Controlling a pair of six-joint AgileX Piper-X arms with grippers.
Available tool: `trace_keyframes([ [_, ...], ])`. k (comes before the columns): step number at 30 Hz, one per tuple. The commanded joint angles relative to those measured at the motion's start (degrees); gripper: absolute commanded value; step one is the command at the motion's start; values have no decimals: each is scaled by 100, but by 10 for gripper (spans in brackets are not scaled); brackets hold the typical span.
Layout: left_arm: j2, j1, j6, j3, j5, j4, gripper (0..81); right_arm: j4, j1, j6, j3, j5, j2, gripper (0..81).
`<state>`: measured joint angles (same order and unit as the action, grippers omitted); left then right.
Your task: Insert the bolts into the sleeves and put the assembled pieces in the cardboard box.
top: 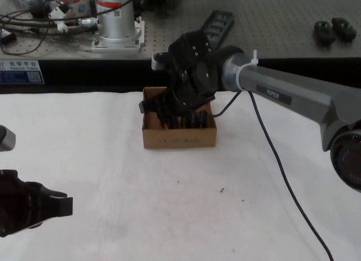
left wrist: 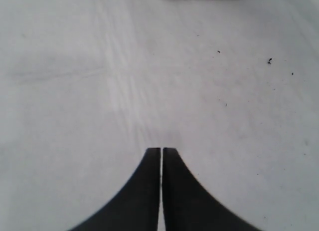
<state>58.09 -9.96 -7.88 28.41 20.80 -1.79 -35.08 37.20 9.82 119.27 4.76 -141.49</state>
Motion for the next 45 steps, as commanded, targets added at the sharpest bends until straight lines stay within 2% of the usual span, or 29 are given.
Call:
trace_keyframes([
  [1,-52,12,63,9,48,-115,11,-28,-2,6,90,9,100,191],
  [5,-52,12,125,9,-23,-112,11,111,-2,-267,90,-52,391,151],
  [11,-52,12,403,9,-484,-112,11,-282,13,-982,76,-427,1220,0],
  [12,-52,12,405,9,-517,-112,11,-466,13,-1021,72,-427,1329,39],
  [19,-96,12,517,-31,-517,296,11,-823,26,-1294,73,-427,1893,39],
  [25,-607,12,420,-746,-529,1135,11,-953,26,-1663,-120,-509,2174,39],
  [31,-1208,12,381,-1399,-873,1496,11,-23,26,-1696,-1671,-509,3040,39],
  [45,-1495,12,577,-1584,-1434,1784,11,2786,-5,-2001,-6509,-476,6363,39],
])
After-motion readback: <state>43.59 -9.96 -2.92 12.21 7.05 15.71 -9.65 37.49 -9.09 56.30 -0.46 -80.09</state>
